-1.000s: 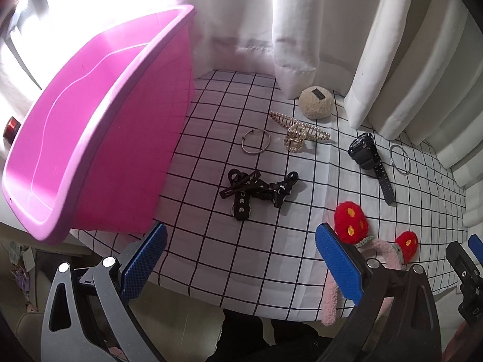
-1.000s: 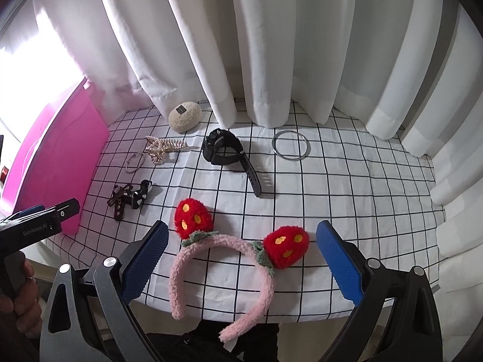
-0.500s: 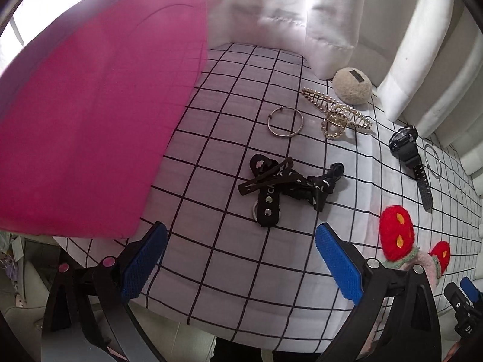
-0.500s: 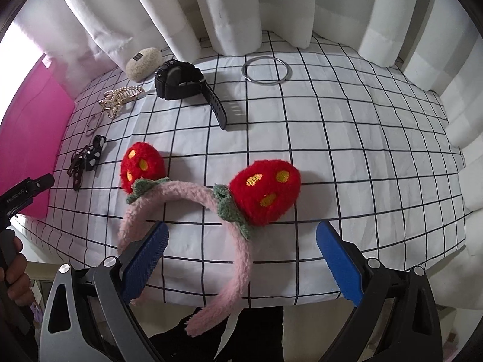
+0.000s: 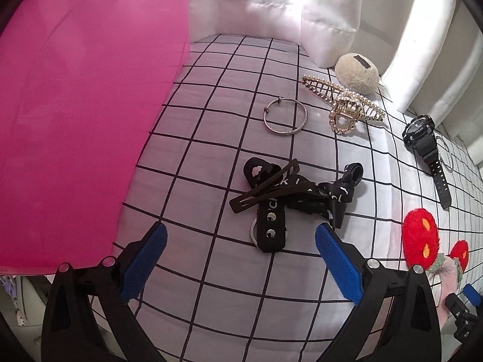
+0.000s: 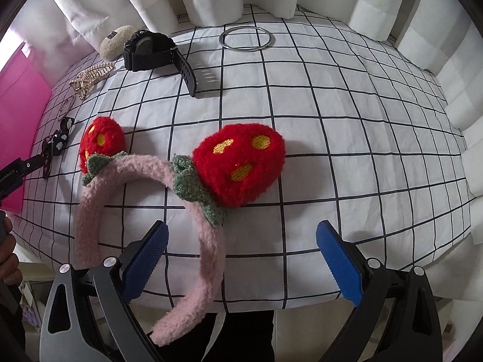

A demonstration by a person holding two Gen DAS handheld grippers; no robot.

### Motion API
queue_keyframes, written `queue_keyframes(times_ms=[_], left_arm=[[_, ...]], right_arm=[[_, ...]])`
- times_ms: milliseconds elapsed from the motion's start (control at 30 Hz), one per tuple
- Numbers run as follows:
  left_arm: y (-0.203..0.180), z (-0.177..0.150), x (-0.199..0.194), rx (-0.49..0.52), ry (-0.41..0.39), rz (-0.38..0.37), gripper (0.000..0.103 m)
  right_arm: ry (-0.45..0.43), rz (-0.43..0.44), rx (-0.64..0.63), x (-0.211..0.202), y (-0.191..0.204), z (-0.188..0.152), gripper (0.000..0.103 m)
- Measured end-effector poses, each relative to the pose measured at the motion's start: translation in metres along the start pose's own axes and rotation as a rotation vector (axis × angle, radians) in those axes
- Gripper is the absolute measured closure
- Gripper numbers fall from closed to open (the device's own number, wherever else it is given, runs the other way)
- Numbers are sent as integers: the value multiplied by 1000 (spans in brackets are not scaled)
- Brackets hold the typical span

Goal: Organize jewelry
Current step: 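Move the right tool to the strawberry headband while the left tool approaches the black strap clip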

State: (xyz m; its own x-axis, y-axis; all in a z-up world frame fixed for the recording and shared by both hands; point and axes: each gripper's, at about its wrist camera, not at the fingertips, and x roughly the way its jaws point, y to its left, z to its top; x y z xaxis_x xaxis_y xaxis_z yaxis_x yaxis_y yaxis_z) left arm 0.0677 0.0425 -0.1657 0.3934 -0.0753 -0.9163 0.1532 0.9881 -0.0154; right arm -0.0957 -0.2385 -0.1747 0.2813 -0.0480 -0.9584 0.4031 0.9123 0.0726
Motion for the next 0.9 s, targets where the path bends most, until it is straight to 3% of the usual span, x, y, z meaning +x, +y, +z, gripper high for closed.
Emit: queue_keyframes(times_ms=[500,800,900], left_arm=[[-11,-10,22,-10,20,-15,6],[-23,-12,21,2,-58,18,6],[-29,-19,15,3,-94,17,11]], right_arm=[[-23,-42,-53,28,19,9,9],[-95,-38,-95,31,26,5,9],[-119,-35,-98,32,30,1,9]])
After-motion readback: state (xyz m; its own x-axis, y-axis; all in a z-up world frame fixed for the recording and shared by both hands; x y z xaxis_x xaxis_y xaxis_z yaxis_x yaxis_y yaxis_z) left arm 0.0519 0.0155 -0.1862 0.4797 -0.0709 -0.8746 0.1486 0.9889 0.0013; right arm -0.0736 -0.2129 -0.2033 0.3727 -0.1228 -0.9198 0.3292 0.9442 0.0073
